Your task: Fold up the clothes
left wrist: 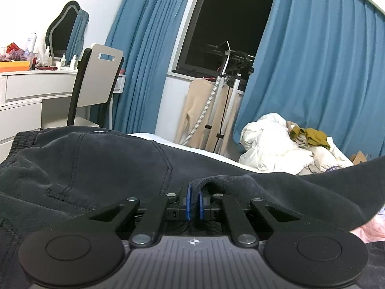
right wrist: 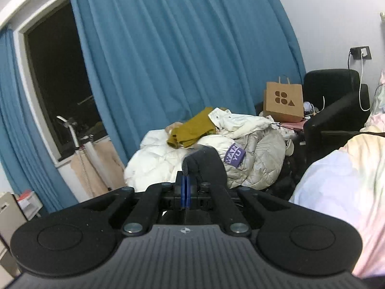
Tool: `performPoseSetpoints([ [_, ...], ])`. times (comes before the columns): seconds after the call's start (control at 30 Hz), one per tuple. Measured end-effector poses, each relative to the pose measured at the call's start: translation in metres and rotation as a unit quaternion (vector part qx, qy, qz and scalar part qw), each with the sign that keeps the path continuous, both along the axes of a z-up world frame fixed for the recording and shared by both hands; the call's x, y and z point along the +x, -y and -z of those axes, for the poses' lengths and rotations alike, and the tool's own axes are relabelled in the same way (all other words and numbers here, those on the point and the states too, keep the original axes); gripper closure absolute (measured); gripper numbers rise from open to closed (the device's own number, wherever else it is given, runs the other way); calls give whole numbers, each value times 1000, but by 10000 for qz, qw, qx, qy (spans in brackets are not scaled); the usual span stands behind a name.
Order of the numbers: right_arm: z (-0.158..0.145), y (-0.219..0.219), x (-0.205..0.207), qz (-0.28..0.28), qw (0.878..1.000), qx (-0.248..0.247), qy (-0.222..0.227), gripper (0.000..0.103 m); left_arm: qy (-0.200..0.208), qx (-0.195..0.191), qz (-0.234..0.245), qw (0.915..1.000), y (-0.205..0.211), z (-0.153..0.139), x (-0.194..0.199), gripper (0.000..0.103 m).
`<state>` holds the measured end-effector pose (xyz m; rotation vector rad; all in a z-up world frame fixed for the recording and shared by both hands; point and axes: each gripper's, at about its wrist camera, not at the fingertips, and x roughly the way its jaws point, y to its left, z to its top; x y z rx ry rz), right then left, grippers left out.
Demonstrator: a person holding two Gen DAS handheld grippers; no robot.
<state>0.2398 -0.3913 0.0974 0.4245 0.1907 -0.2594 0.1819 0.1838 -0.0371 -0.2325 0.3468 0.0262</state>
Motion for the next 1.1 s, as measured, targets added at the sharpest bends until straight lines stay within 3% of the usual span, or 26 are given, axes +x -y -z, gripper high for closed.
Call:
performPoseSetpoints([
  [0.13,-20,-26,-40,26,9989,-344,320,101,118,100,-108,9998,4,1,-7,96],
  [0.27,-15,-10,3,310,9988,-370,59,101,153,247,-230,9993,9,4,-6,95],
  [0.5,97,56,125,813,9893,281,-1183,101,233,612,-279,9975,23,11,6,95],
  [0.63,163,63,161,675,9850,307,-1555,99,269,620,-310,9972,30,18,14,95],
  [0.7,179,60,164,571,9853,362,-1567,91,310,694,-297,9967,34,20,17,95],
  [0.77,187,62,161,419,9859,550,-1523,61,305,707,-285,9966,36,22,21,95],
  [0.9,182,67,141,156,9885,773,-1291,56,280,680,-280,9969,33,23,24,95],
  [0.97,180,70,124,146,9888,868,-1201,49,262,644,-293,9971,31,22,23,95],
  [1.1,189,73,93,391,9800,1322,-1432,50,285,647,-296,9971,29,17,19,95],
])
